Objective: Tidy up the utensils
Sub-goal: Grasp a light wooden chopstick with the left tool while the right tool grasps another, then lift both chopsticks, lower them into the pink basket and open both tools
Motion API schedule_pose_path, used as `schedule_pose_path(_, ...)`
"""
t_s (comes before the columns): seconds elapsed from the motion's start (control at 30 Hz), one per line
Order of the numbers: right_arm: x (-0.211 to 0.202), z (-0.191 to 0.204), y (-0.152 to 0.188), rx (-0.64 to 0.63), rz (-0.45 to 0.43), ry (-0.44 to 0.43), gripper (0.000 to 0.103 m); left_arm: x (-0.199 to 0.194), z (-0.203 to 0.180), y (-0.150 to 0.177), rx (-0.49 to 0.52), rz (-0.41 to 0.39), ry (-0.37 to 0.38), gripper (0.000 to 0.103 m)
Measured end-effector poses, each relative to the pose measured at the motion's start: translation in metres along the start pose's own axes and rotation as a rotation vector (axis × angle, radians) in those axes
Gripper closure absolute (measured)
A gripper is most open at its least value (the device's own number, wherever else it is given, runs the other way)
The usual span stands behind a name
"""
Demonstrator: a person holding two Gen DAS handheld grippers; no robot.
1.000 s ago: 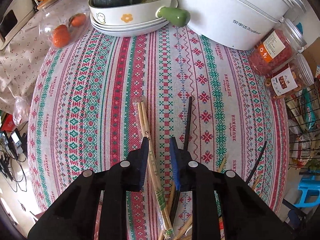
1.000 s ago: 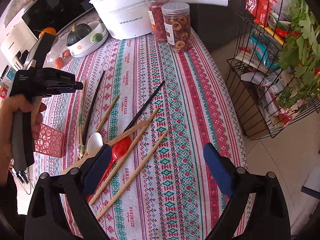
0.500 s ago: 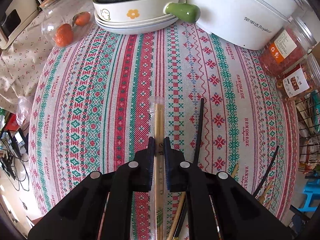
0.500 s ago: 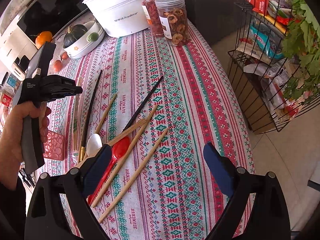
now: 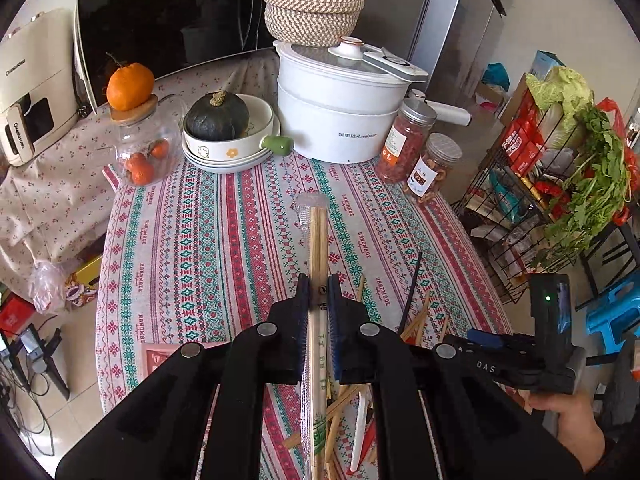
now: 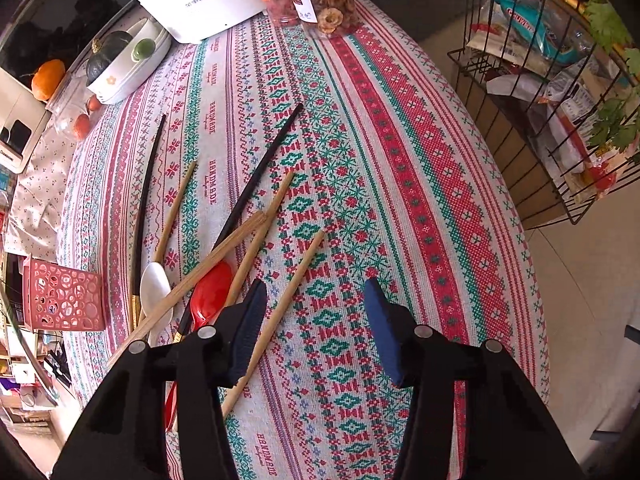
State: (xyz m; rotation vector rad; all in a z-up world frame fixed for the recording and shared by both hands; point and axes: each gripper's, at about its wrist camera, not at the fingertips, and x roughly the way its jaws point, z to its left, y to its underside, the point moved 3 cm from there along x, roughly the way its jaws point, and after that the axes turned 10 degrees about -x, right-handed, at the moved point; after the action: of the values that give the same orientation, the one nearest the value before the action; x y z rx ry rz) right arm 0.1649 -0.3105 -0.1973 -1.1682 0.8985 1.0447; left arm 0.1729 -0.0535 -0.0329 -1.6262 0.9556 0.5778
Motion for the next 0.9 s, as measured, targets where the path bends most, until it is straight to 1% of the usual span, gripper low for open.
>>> schedule_pose_path(0.07, 0.005, 0.002, 0.000, 0.011, 0.008, -0.002, 0.063, -0.015, 0.006, 0.012, -0.015, -0.022, 0.044, 0.094)
schedule_pose_path(0.13, 0.012, 0.007, 0.001, 0.013, 0.020, 0.012, 0.065, -0.022, 0.012, 0.022, -0.019, -0.043, 0.080, 0.094)
schedule_pose_path(0.2, 0.013, 0.016, 0.000, -0.021, 0.015, 0.064, 0.067, -0.028, 0.018, 0.033, -0.015, -0.059, 0.100, 0.094)
schedule_pose_path(0.23, 0.014, 0.020, -0.001, -0.037, 0.015, 0.095, 0.070, -0.032, 0.020, 0.038, -0.019, -0.065, 0.114, 0.094)
schedule_pose_path(0.3, 0.017, 0.027, 0.000, -0.078, 0.012, 0.173, 0.077, -0.038, 0.025, 0.047, -0.022, -0.077, 0.136, 0.094)
schedule_pose_path(0.33, 0.017, 0.030, 0.001, -0.091, 0.008, 0.197, 0.084, -0.042, 0.028, 0.050, -0.024, -0.088, 0.143, 0.094)
schedule_pose_path(0.4, 0.018, 0.033, 0.002, -0.096, 0.001, 0.193, 0.089, -0.051, 0.035, 0.054, -0.029, -0.126, 0.160, 0.094)
schedule_pose_path(0.47, 0.017, 0.033, 0.004, -0.099, -0.008, 0.189, 0.097, -0.060, 0.043, 0.055, -0.041, -0.160, 0.174, 0.094)
schedule_pose_path(0.5, 0.016, 0.033, 0.005, -0.097, -0.013, 0.187, 0.098, -0.065, 0.047, 0.053, -0.045, -0.178, 0.189, 0.094)
schedule_pose_path(0.57, 0.007, 0.033, 0.008, -0.107, -0.048, 0.214, 0.098, -0.079, 0.053, 0.050, -0.046, -0.245, 0.195, 0.094)
schedule_pose_path(0.7, -0.033, 0.042, 0.010, -0.139, -0.164, 0.204, 0.098, -0.107, 0.067, 0.041, -0.067, -0.396, 0.204, 0.094)
schedule_pose_path(0.77, -0.055, 0.048, 0.011, -0.145, -0.224, 0.180, 0.098, -0.118, 0.073, 0.036, -0.077, -0.472, 0.207, 0.094)
schedule_pose_path(0.83, -0.075, 0.055, 0.014, -0.148, -0.280, 0.150, 0.098, -0.126, 0.076, 0.031, -0.077, -0.555, 0.182, 0.094)
schedule_pose_path(0.9, -0.093, 0.061, 0.017, -0.154, -0.330, 0.134, 0.098, -0.128, 0.077, 0.028, -0.060, -0.628, 0.135, 0.094)
